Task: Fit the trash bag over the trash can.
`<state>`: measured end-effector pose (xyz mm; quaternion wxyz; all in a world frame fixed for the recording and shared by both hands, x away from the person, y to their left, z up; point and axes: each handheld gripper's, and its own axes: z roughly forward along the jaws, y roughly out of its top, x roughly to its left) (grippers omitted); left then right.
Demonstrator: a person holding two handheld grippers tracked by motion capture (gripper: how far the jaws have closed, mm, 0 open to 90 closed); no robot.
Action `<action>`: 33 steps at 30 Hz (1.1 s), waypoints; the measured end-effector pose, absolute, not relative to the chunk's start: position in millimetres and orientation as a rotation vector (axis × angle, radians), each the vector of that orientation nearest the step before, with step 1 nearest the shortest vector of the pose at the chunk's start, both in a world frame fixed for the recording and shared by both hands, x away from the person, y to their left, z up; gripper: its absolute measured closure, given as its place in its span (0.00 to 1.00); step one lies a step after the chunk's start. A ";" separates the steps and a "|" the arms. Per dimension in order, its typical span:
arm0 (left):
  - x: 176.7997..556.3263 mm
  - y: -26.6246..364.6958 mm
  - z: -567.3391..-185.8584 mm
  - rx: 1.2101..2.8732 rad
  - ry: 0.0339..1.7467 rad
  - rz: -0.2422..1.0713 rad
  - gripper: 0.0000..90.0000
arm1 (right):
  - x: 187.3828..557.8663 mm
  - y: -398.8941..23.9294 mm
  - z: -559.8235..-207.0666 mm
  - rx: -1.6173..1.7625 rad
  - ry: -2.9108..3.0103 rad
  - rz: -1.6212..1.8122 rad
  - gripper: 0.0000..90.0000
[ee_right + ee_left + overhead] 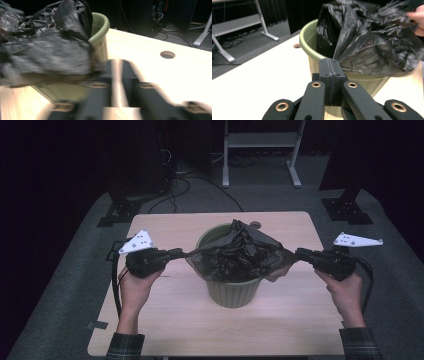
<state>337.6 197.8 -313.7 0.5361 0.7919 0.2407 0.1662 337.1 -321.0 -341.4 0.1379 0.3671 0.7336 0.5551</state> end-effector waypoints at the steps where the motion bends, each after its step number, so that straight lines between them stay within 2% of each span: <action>1: 338.0 197.1 -315.0 1.884 0.575 0.393 1.00 | 334.6 -322.3 -339.0 1.058 2.111 1.612 0.81; 6: 339.8 193.6 -319.0 1.903 0.586 0.390 1.00 | 321.0 -336.6 -317.7 1.021 2.061 1.618 0.76; 13: 339.4 192.4 -321.0 1.892 0.586 0.383 1.00 | 298.1 -351.6 -296.2 0.953 2.031 1.662 0.75; 16: 340.2 188.7 -321.8 1.895 0.580 0.376 1.00 | 292.6 -332.5 -288.8 0.870 2.087 1.684 0.71; 25: 339.1 183.8 -322.9 1.898 0.568 0.367 1.00 | 293.8 -251.8 -279.4 0.611 2.256 1.803 0.68; 29: 337.3 187.0 -323.5 1.888 0.569 0.366 1.00 | 299.1 -220.9 -285.0 0.559 2.335 1.747 0.65; 33: 336.3 192.3 -324.8 1.888 0.576 0.370 1.00 | 303.5 -203.2 -296.3 0.536 2.403 1.700 0.67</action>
